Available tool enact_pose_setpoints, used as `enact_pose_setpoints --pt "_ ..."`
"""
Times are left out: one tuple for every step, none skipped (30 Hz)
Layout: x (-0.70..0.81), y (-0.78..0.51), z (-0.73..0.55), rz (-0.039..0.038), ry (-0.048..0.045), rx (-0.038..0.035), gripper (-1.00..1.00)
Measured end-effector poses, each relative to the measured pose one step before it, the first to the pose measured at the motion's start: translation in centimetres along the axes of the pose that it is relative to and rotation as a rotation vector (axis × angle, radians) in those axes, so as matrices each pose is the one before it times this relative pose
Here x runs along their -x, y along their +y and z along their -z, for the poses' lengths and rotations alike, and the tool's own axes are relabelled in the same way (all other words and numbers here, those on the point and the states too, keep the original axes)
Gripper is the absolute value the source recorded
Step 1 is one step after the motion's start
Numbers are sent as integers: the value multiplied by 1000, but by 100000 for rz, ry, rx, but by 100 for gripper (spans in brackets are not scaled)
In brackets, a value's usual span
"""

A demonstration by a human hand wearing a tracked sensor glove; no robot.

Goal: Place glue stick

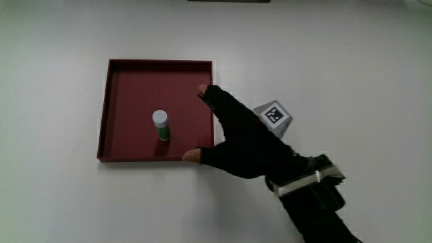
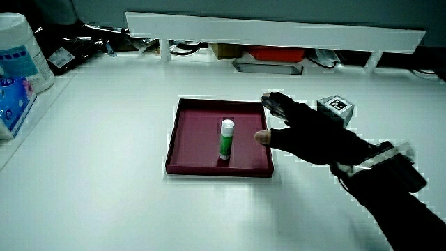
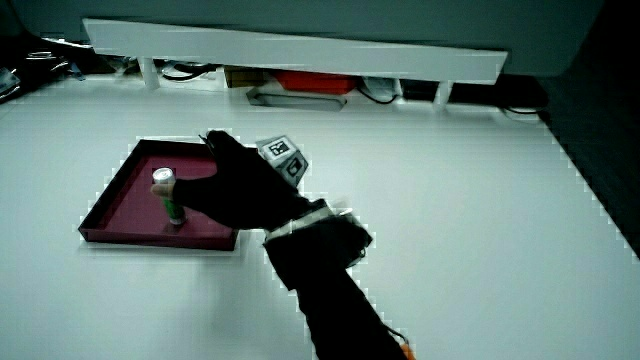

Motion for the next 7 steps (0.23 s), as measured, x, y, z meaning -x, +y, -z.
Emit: enact_pose_setpoints --pt "206 -483 -494 3081 -3625 703 -100" --pt "-22 -377 -490 -1449 -2240 184 -100" --pt "425 -444 -417 1639 -1688 1691 -100" --pt "142 -256 -380 -1326 365 2487 -100" --pt "478 -509 -349 5200 -2318 601 -100" --pt "-33 -316 -400 -1959 -2274 -142 -100" --pt "345 -424 -310 2495 -2603 133 -100"
